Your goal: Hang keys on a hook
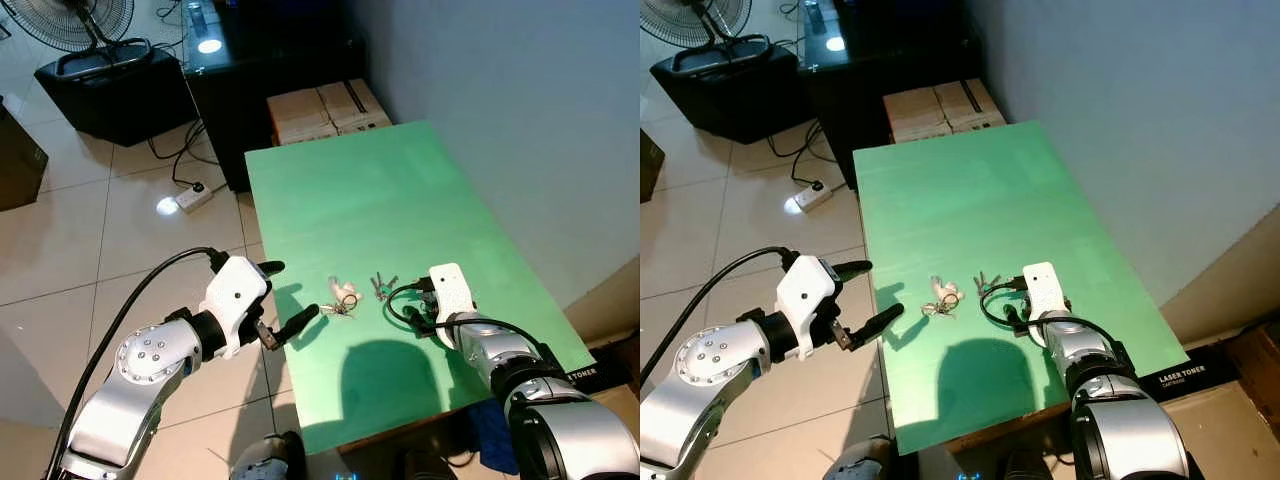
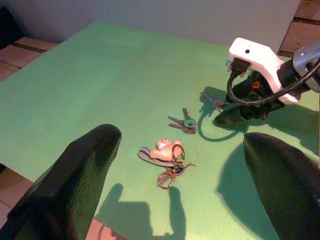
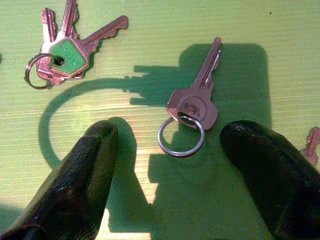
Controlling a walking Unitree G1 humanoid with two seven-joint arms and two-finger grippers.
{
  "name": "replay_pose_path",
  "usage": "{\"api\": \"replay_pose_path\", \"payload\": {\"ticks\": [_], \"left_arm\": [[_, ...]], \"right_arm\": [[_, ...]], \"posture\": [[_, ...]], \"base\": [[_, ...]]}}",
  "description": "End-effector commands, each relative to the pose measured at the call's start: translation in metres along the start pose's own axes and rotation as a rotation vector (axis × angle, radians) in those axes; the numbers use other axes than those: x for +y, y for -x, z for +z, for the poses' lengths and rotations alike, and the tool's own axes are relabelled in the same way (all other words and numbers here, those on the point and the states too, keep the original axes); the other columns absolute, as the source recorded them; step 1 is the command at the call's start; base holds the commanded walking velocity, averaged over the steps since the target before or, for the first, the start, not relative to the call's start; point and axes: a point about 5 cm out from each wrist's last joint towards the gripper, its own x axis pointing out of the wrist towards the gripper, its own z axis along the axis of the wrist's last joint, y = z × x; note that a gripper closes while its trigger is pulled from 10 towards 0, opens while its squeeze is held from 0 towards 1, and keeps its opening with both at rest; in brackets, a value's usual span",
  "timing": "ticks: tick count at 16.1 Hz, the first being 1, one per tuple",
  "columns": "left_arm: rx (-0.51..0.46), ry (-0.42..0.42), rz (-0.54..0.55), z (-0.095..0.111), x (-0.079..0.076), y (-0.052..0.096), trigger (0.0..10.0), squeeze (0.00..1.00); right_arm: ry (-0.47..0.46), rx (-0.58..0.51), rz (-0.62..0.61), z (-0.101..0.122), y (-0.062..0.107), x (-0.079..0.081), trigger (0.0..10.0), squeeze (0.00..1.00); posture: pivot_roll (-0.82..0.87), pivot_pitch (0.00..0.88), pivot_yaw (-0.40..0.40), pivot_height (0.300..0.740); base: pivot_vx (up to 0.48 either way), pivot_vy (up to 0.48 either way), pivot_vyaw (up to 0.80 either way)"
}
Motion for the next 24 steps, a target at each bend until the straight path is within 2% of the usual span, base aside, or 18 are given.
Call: {"api": "replay_pose_path", "payload": {"ticks": [1,21,24], "left_arm": [[0.007,-0.007,-0.019,0.001,-0.003,0.001,10.0,0.0],[0.012,-0.02,-0.037,0.0,0.0,-0.005,10.0,0.0],[0.004,-0.029,-0.033,0.0,0.0,-0.008,10.0,0.0]], "right_arm": [[-0.017,0.028,0.019,-0.01,0.0,0.003,0.0,0.0],[0.0,-0.001,-0.008,-0.015,0.0,0.002,0.0,0.0],[0.045,-0.074,-0.022,-0.004,-0.001,0.007,0.0,0.0]], "posture": [[0.07,0.184,0.098,0.74],[0.06,0.146,0.102,0.74],[0.05,0.125,0.102,0.74]], "base": [[0.0,0.0,0.0],[0.0,0.0,0.0],[0.0,0.0,0.0]]}}
